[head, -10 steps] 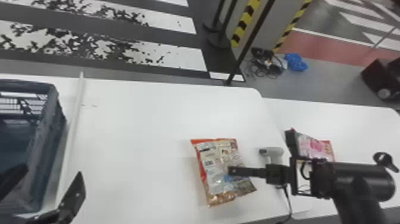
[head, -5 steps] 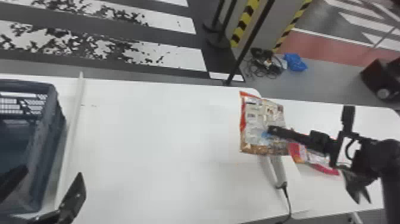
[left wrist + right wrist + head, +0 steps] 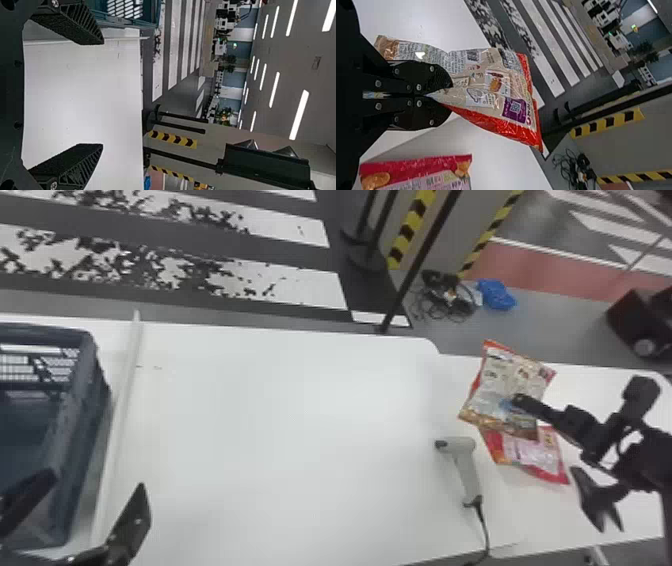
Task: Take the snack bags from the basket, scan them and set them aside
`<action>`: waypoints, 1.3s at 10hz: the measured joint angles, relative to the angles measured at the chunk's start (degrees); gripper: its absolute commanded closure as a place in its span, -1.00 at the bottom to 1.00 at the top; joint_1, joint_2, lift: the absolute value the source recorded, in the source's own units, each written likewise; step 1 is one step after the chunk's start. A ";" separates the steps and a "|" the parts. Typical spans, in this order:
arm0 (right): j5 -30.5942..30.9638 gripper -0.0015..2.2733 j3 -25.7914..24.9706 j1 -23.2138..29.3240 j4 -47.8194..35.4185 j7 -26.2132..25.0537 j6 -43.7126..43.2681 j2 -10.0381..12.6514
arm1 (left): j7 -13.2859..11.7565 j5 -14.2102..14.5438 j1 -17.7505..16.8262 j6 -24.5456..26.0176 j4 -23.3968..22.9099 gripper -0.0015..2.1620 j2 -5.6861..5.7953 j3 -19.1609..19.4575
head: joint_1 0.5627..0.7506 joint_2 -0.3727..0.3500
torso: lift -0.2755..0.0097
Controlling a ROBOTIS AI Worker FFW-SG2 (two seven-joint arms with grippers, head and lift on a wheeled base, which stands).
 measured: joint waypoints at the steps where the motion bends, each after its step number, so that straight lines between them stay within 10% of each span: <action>1: -0.22 0.98 -0.08 0.02 1.55 -6.19 -4.46 0.73 | 0.07 0.03 -0.18 -0.39 0.32 -0.93 0.05 -0.10 | 0.41 -0.94 | 0.41; 8: 1.52 0.90 2.82 -4.88 19.02 -32.69 -26.45 1.85 | 0.25 1.51 -1.33 -2.92 1.22 -0.93 1.92 -0.78 | 0.41 -0.94 | 0.41; 9: 1.51 0.40 4.28 -5.05 19.48 -32.60 -24.99 1.93 | 0.25 1.55 -1.46 -2.99 1.22 -0.93 2.05 -1.00 | 0.41 -0.94 | 0.41; 10: 1.45 -0.92 5.52 -5.58 20.08 -32.33 -22.53 1.95 | 0.25 1.58 -1.54 -3.15 1.21 -0.93 2.21 -1.20 | 0.41 -0.94 | 0.41; 13: 0.74 -0.95 6.82 -6.18 19.44 -31.61 -16.66 1.57 | 0.22 1.59 -1.16 -3.68 0.79 -0.93 2.23 -1.32 | 0.41 -0.94 | 0.41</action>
